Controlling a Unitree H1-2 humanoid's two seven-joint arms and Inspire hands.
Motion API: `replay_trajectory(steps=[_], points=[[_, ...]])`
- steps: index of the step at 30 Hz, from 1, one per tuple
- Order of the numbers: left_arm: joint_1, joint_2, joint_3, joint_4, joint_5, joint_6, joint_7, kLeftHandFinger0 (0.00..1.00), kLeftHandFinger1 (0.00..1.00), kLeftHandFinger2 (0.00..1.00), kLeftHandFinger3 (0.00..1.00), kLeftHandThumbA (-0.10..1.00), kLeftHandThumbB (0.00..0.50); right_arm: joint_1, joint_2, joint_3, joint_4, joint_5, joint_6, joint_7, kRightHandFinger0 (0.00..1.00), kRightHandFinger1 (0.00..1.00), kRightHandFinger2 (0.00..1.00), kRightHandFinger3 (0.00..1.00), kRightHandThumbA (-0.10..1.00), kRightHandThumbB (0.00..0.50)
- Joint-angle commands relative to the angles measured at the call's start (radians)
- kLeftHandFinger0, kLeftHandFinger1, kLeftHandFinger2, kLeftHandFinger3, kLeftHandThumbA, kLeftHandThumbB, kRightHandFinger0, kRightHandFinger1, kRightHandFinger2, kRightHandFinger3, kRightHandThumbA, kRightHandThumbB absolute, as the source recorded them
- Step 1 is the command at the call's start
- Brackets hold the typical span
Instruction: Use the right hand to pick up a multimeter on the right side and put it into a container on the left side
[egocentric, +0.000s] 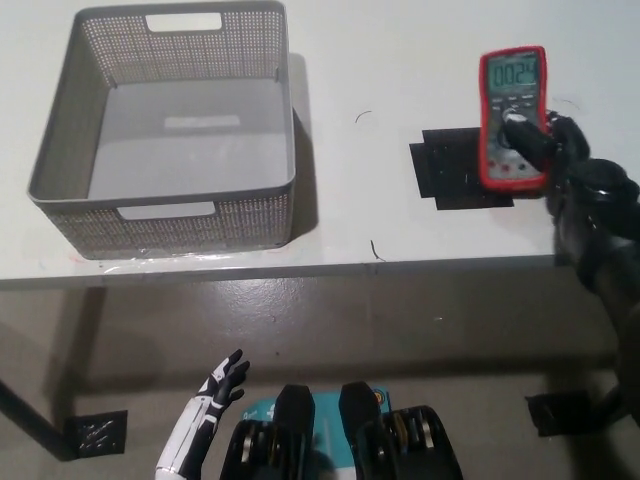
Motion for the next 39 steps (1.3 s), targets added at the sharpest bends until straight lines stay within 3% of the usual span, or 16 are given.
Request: replay_trajectory(steps=[1, 4, 7, 9, 12, 18, 22, 25, 27, 28, 29, 30, 32, 34, 37, 39], points=[[0.016, -0.001, 0.01, -0.004, -0.023, -0.043, -0.003, 1.0, 1.0, 1.0, 1.0, 1.0, 0.41, -0.314, 0.044, -0.176, -0.05, 0.28, 0.071, 0.041, 0.0, 0.11, 0.7, 0.96, -0.1, 0.184], [0.019, -0.004, 0.011, -0.004, -0.023, -0.039, 0.0, 1.0, 1.0, 1.0, 1.0, 1.0, 0.414, -0.346, 0.071, -0.209, -0.049, 0.299, 0.086, 0.054, 0.0, 0.01, 0.62, 1.0, -0.1, 0.162], [0.018, 0.0, 0.006, -0.003, -0.018, -0.043, -0.005, 1.0, 1.0, 1.0, 1.0, 1.0, 0.405, -0.374, 0.098, -0.252, -0.051, 0.342, 0.104, 0.099, 0.0, 0.0, 0.6, 1.0, -0.1, 0.111], [0.016, 0.001, 0.004, -0.004, -0.024, -0.04, -0.012, 1.0, 1.0, 1.0, 1.0, 1.0, 0.417, -0.394, 0.118, -0.281, -0.052, 0.367, 0.124, 0.098, 0.0, 0.0, 0.62, 1.0, -0.1, 0.136], [0.012, -0.003, 0.003, -0.003, -0.028, -0.037, -0.014, 1.0, 1.0, 1.0, 1.0, 1.0, 0.448, -0.426, 0.16, -0.297, -0.058, 0.381, 0.135, 0.119, 0.0, 0.02, 0.66, 1.0, -0.1, 0.111], [0.024, -0.001, -0.014, 0.0, 0.016, -0.053, -0.001, 1.0, 1.0, 1.0, 1.0, 1.0, 0.401, -0.445, 0.233, -0.277, -0.069, 0.382, 0.134, 0.121, 0.0, 0.06, 0.71, 1.0, -0.1, 0.117], [0.029, 0.002, -0.023, 0.003, 0.026, -0.058, -0.003, 1.0, 1.0, 1.0, 1.0, 1.0, 0.439, -0.452, 0.291, -0.258, -0.07, 0.388, 0.13, 0.118, 0.0, 0.09, 0.73, 1.0, -0.1, 0.121], [0.024, -0.001, -0.034, 0.013, 0.032, -0.061, -0.005, 1.0, 1.0, 1.0, 1.0, 1.0, 0.43, -0.449, 0.322, -0.238, -0.07, 0.39, 0.12, 0.122, 0.0, 0.12, 0.75, 1.0, -0.1, 0.126], [0.013, -0.005, -0.046, 0.032, 0.039, -0.078, -0.006, 1.0, 1.0, 1.0, 1.0, 1.0, 0.382, -0.451, 0.347, -0.213, -0.068, 0.379, 0.125, 0.12, 0.0, 0.12, 0.74, 1.0, -0.1, 0.134], [0.011, -0.006, -0.05, 0.039, 0.043, -0.086, -0.004, 1.0, 1.0, 1.0, 1.0, 1.0, 0.375, -0.448, 0.359, -0.198, -0.066, 0.371, 0.12, 0.124, 0.0, 0.12, 0.74, 0.97, -0.1, 0.141], [0.01, -0.006, -0.056, 0.046, 0.045, -0.096, -0.006, 1.0, 1.0, 1.0, 1.0, 1.0, 0.354, -0.442, 0.37, -0.179, -0.063, 0.363, 0.114, 0.121, 0.0, 0.14, 0.76, 0.63, -0.1, 0.155], [0.011, -0.002, -0.062, 0.044, 0.05, -0.097, -0.01, 1.0, 1.0, 1.0, 1.0, 1.0, 0.367, -0.436, 0.381, -0.146, -0.056, 0.338, 0.11, 0.115, 0.0, 0.16, 0.78, 0.48, -0.1, 0.165], [0.006, 0.002, -0.072, 0.041, 0.058, -0.096, -0.009, 1.0, 1.0, 1.0, 1.0, 1.0, 0.388, -0.424, 0.383, -0.065, -0.054, 0.287, 0.093, 0.122, 0.0, 0.22, 0.8, 0.35, -0.1, 0.185], [0.001, -0.001, -0.079, 0.036, 0.054, -0.079, -0.014, 1.0, 1.0, 1.0, 1.0, 1.0, 0.397, -0.406, 0.385, 0.023, -0.045, 0.234, 0.075, 0.106, 0.0, 0.22, 0.72, 0.5, -0.1, 0.211], [-0.02, -0.005, -0.088, 0.048, 0.049, -0.078, -0.023, 1.0, 1.0, 1.0, 1.0, 1.0, 0.424, -0.387, 0.378, 0.175, -0.044, 0.143, 0.051, 0.085, 0.0, 0.35, 0.81, 0.62, -0.1, 0.215], [-0.033, -0.009, -0.093, 0.046, 0.055, -0.068, -0.023, 1.0, 1.0, 1.0, 1.0, 1.0, 0.445, -0.375, 0.368, 0.326, -0.039, 0.043, 0.032, 0.059, 0.0, 0.35, 0.8, 0.64, -0.1, 0.227]])
